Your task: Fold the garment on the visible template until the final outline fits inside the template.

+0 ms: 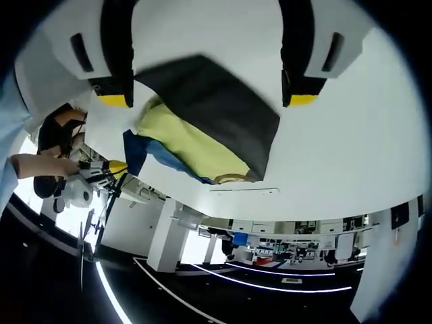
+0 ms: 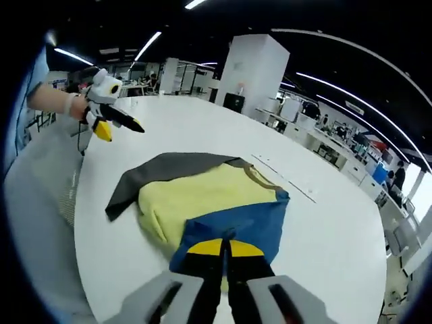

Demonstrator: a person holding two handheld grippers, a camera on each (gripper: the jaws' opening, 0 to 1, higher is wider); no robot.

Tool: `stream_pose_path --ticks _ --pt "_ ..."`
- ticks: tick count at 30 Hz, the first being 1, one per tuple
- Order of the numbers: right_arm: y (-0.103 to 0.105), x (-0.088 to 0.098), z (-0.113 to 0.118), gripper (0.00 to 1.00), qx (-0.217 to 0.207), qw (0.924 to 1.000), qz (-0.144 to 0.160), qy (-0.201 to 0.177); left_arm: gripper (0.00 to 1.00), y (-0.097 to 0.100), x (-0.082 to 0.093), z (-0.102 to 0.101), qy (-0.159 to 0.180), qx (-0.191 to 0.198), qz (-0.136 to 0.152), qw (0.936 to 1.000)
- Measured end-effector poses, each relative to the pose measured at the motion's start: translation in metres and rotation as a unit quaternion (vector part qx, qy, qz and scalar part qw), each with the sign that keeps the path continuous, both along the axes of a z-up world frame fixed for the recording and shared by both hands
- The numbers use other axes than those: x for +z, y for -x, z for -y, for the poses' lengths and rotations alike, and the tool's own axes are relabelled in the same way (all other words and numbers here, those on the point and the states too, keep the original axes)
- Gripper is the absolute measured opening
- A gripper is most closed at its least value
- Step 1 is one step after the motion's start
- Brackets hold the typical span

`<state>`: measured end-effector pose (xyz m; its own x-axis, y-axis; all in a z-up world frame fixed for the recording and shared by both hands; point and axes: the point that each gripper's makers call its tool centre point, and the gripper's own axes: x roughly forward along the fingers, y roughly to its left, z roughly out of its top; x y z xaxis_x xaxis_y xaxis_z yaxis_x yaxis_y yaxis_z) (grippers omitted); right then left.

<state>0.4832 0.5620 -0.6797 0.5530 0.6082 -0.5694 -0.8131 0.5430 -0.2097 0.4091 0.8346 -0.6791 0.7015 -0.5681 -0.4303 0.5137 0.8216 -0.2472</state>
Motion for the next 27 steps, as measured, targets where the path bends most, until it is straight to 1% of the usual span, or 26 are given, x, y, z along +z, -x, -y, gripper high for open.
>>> stream_pose_path --ticks 3,6,10,13,16,17,18,19,21,23,24,27 --pt "-0.009 -0.011 0.003 0.00 -0.013 0.9998 -0.014 0.004 0.88 0.000 0.000 0.000 0.000 0.000 -0.001 1.0000" --pt "-0.016 -0.027 0.005 0.00 -0.023 0.9992 -0.032 0.010 0.88 0.001 -0.001 -0.004 0.001 0.005 -0.003 1.0000" --pt "-0.019 -0.041 0.008 0.00 -0.036 0.9980 -0.050 0.017 0.88 0.002 -0.002 -0.007 0.003 0.010 -0.004 0.9999" --pt "-0.021 -0.048 0.009 0.00 -0.041 0.9973 -0.057 0.022 0.88 0.003 -0.002 -0.008 0.004 0.013 -0.004 0.9999" --pt "-0.020 -0.050 0.011 0.00 -0.046 0.9967 -0.063 0.021 0.88 0.003 -0.002 -0.009 0.006 0.015 -0.005 0.9999" --pt "-0.021 -0.050 0.013 0.00 -0.051 0.9966 -0.061 0.021 0.88 0.003 -0.002 -0.009 0.006 0.016 -0.005 0.9998" --pt "-0.022 -0.049 0.014 0.03 -0.055 0.9967 -0.057 0.019 0.88 0.003 -0.003 -0.008 0.006 0.016 -0.005 0.9998" --pt "-0.023 -0.046 0.017 0.05 -0.067 0.9960 -0.058 0.010 0.88 0.003 -0.003 -0.008 0.006 0.015 -0.005 0.9999" --pt "-0.024 -0.039 0.016 0.11 -0.085 0.9943 -0.061 -0.021 0.88 0.003 -0.002 -0.007 0.006 0.014 -0.005 0.9999" --pt "-0.025 -0.032 0.016 0.15 -0.095 0.9934 -0.055 -0.034 0.88 0.002 -0.002 -0.006 0.006 0.014 -0.004 0.9999" --pt "-0.024 -0.030 0.015 0.18 -0.094 0.9934 -0.055 -0.035 0.88 0.002 -0.002 -0.006 0.007 0.014 -0.003 0.9999" --pt "-0.016 -0.024 0.003 0.19 -0.090 0.9925 -0.063 -0.052 0.88 0.000 -0.001 -0.004 0.007 0.012 -0.002 0.9999"
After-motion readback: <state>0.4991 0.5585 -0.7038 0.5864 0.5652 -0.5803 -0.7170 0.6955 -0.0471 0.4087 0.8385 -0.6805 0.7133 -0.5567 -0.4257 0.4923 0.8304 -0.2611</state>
